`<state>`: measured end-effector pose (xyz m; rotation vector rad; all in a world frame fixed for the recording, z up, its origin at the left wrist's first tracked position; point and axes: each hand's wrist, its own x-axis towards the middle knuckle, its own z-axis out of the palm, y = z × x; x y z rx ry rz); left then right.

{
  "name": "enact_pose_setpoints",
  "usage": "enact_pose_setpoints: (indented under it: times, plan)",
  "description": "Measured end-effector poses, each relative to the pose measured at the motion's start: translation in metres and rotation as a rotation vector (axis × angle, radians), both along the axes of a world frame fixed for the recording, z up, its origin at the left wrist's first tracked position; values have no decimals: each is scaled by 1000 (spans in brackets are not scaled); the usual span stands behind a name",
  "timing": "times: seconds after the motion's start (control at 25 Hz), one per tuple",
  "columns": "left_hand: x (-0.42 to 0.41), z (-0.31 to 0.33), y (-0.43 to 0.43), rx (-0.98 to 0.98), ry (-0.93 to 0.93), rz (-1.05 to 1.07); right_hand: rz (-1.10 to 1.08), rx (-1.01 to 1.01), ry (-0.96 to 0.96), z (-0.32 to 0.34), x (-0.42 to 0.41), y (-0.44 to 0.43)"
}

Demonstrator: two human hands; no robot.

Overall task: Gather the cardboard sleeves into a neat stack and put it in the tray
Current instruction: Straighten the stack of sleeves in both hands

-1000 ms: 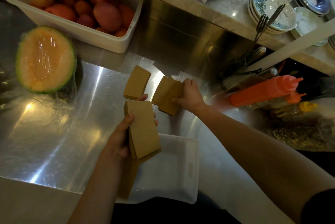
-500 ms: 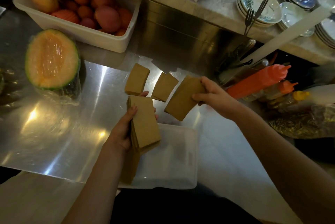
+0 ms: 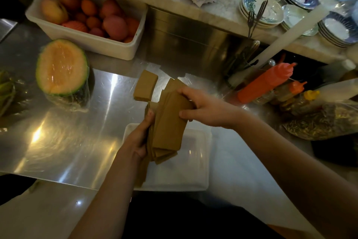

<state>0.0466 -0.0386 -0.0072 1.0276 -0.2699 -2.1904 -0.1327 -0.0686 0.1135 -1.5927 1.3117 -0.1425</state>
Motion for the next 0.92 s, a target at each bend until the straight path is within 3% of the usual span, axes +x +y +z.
enact_pose_setpoints:
  times: [0.28,0.72,0.92]
  plan:
    - [3,7,10,-46,11,0,115,-254,224,-9,18,15]
    - [-3,6,14,-114,34,-21,91,-382,244,-19,19,28]
    - [-7,-4,14,-94,136,38,53,-447,219,-22,18,30]
